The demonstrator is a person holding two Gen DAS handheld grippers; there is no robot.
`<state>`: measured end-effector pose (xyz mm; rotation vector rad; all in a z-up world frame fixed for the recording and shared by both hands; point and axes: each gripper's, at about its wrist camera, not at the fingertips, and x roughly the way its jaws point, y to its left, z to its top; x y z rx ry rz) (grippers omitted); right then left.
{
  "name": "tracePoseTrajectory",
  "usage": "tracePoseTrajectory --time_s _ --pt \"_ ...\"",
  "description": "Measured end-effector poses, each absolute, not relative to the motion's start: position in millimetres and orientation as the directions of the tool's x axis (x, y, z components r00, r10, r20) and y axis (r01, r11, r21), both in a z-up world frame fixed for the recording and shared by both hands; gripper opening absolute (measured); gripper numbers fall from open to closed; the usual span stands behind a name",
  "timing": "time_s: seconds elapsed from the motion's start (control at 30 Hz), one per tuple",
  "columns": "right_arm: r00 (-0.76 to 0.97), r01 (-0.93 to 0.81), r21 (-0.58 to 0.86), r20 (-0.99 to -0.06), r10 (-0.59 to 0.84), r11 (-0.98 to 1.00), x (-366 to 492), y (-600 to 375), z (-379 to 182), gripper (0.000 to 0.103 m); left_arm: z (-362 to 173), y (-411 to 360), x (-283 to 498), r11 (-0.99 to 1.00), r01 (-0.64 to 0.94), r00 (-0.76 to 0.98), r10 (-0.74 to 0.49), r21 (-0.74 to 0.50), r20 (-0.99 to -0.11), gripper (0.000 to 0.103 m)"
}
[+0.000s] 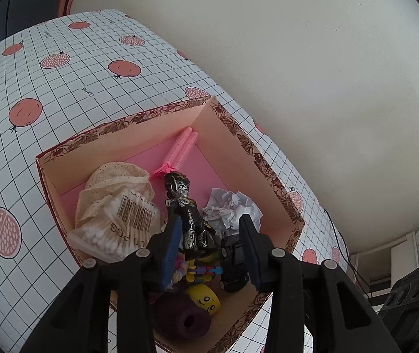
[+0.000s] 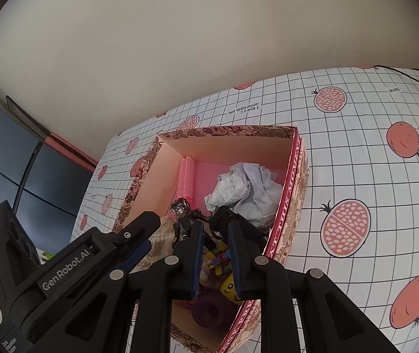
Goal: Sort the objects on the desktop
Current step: 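Open the left gripper to drop the figure while the right releases the car into the box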
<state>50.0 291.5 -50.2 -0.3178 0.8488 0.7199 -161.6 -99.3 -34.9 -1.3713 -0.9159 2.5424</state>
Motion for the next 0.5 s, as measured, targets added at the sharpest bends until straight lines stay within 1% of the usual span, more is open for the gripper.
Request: tracePoseTrajectory --time_s 0.07,0.13,0.23,0.27,0.3,0.33,0.43,0.5 --pt "0.463 -0.689 -0.005 -0.772 0.436 0.725 48.4 292.9 -48.1 0.023 -31.9 -99.9 -161.2 -0.816 0.176 -0.59 0.36 -0.551 -0.723 0.051" --pt "0.479 -0.688 -0.019 -0.763 0.434 0.726 47.3 293.2 -45.8 0.028 -29.6 -100.7 -160.7 -0.821 0.181 -0.594 0.348 -0.542 -0.725 0.054" --pt "0.507 -0.676 -0.029 -0.744 0.436 0.736 46.7 291.5 -41.7 0.028 -28.2 -101.4 -160.3 -0.825 0.187 -0.595 0.337 -0.533 -0.73 0.056" --pt "0.519 -0.671 -0.04 -0.738 0.431 0.74 46.4 290.5 -40.9 0.029 -28.1 -101.8 -160.2 -0.826 0.188 -0.594 0.335 -0.531 -0.731 0.063" --pt "0.526 -0.67 -0.047 -0.734 0.429 0.741 46.4 290.4 -40.0 0.034 -27.9 -102.1 -160.1 -0.827 0.189 -0.596 0.332 -0.53 -0.731 0.067" --pt "0.529 -0.668 -0.049 -0.733 0.428 0.742 46.8 290.2 -39.6 0.042 -27.8 -102.4 -159.7 -0.827 0.191 -0.598 0.329 -0.528 -0.731 0.072" --pt "0.523 -0.664 -0.039 -0.738 0.427 0.747 50.1 289.1 -39.6 0.053 -27.8 -103.3 -159.5 -0.83 0.202 -0.601 0.314 -0.52 -0.735 0.073" --pt "0.521 -0.658 -0.034 -0.742 0.422 0.752 51.9 287.7 -40.8 0.058 -28.0 -103.8 -159.6 -0.83 0.207 -0.603 0.309 -0.519 -0.735 0.078"
